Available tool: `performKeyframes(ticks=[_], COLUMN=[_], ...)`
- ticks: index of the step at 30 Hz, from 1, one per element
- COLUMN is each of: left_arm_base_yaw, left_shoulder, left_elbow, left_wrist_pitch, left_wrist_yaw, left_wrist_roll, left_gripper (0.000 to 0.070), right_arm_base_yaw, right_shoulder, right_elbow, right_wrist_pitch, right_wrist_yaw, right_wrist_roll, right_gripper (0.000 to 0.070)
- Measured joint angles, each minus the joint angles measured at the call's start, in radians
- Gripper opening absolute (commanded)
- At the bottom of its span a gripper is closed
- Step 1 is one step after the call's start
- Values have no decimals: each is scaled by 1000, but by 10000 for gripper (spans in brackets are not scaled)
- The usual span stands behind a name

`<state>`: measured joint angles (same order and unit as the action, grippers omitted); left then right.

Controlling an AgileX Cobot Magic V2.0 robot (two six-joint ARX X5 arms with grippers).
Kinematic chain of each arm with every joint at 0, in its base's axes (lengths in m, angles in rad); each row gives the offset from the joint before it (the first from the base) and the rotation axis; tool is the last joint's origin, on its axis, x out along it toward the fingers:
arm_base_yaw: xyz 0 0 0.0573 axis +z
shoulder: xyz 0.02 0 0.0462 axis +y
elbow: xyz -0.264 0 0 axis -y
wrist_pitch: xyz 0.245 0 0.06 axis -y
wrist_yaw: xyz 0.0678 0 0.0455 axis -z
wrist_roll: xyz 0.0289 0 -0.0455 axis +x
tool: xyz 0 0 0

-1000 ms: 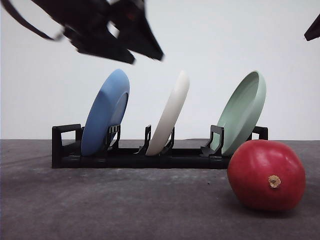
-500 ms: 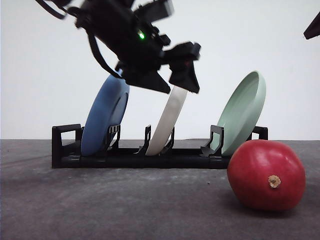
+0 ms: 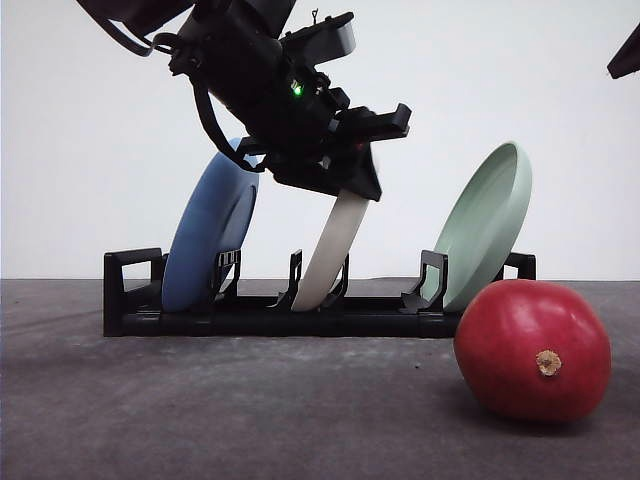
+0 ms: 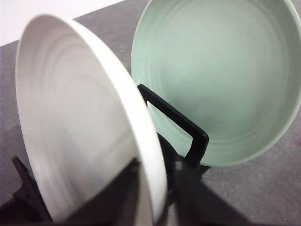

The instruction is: Place pomegranate in white plate

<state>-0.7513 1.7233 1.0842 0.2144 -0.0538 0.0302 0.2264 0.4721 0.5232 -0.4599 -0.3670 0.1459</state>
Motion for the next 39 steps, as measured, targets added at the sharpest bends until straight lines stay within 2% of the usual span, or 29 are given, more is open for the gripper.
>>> performKeyframes(ticks=[13, 23, 32, 39], left_arm_base_yaw=[-1, -1, -1, -1], left_shoulder=[-6, -57, -116, -212], left_elbow=[2, 66, 123, 123], left_wrist_pitch=[-2, -45, -112, -132], left_wrist_yaw=[0, 1, 11, 63], left_wrist_roll=[-133, -282, -334, -386], left_gripper=[10, 10, 10, 10], right_arm_base_yaw=[0, 0, 0, 0], right_shoulder=[0, 0, 0, 0], right_elbow=[0, 0, 0, 0], right_wrist_pitch=[0, 0, 0, 0], right_wrist_yaw=[0, 0, 0, 0], right_wrist_roll=[0, 0, 0, 0], right_gripper=[357, 357, 357, 357])
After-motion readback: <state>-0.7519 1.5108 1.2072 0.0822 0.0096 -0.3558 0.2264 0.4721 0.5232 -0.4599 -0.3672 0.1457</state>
